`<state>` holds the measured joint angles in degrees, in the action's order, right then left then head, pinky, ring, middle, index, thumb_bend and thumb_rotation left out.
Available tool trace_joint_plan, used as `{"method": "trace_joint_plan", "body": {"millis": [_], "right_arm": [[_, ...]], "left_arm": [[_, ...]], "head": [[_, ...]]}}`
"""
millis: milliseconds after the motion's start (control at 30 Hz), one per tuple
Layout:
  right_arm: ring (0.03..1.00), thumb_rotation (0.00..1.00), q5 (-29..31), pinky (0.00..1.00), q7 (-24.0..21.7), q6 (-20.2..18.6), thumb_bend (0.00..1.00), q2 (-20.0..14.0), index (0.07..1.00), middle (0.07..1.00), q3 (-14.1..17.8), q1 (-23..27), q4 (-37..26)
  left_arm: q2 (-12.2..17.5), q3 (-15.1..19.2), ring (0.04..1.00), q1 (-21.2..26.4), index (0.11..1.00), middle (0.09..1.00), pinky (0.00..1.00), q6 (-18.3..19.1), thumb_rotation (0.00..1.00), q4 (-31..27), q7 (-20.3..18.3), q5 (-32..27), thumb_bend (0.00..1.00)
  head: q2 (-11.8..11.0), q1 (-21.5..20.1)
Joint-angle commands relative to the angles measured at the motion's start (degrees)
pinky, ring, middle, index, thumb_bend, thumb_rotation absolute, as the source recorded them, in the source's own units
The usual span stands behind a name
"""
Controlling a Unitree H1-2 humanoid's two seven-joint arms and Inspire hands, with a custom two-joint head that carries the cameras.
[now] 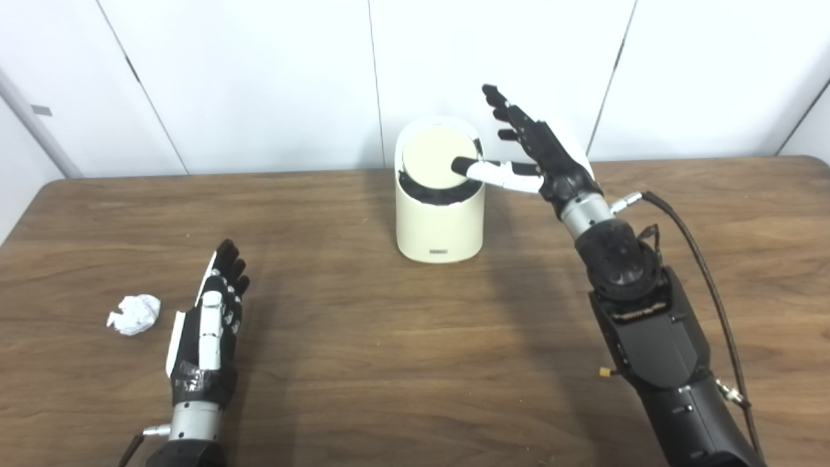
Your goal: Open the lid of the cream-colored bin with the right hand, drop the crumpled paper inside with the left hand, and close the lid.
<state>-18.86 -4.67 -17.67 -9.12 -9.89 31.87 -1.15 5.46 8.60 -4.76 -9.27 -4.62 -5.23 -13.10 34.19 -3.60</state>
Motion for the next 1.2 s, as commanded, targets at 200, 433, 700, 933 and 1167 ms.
{"method": "trace_joint_plan", "body": {"millis": [200, 433, 700, 933, 1167], "right_arm": [[0.925, 0.63, -4.32, 0.82, -0.26, 1.53, 0.85, -1.16, 0.953, 0.952, -2.0, 7.35, 3.6], [0.91, 0.58, -5.79, 0.79, 0.6, 1.25, 0.8, -0.51, 0.943, 0.945, -2.21, 10.18, 7.08], [0.908, 0.6, -10.1, 0.81, -0.39, 0.43, 0.8, -1.41, 0.943, 0.937, -4.22, 12.5, 9.17], [0.915, 0.58, -11.49, 0.83, -2.18, 0.05, 0.8, -2.69, 0.948, 0.937, -5.05, 13.79, 9.86], [0.923, 0.58, -13.04, 0.82, -6.16, -1.41, 0.8, -4.48, 0.955, 0.947, -6.68, 15.36, 10.2]], "left_arm": [[-0.94, -0.75, 1.0, -1.68, 0.986, 1.0, 1.0, -1.66, 0.92, 4.01, 0.19, 0.99, 0.39], [-0.97, -0.74, 1.0, -1.89, 0.993, 1.0, 1.0, -1.88, 0.93, 4.31, 0.2, 0.92, 0.39], [-1.15, -0.61, 1.0, -1.82, 0.99, 1.0, 1.0, -2.15, 0.92, 4.39, 0.41, 0.63, 0.39], [-1.02, -0.69, 1.0, -1.71, 0.989, 1.0, 1.0, -1.91, 0.92, 4.45, 0.74, 1.33, 0.4], [-1.27, -0.59, 1.0, -1.47, 0.991, 1.0, 1.0, -1.9, 0.92, 4.36, 0.47, 1.01, 0.4]], "head": [[-0.02, 0.08], [0.04, 0.21], [0.01, 0.18], [0.01, 0.05], [0.1, -0.2]]}}
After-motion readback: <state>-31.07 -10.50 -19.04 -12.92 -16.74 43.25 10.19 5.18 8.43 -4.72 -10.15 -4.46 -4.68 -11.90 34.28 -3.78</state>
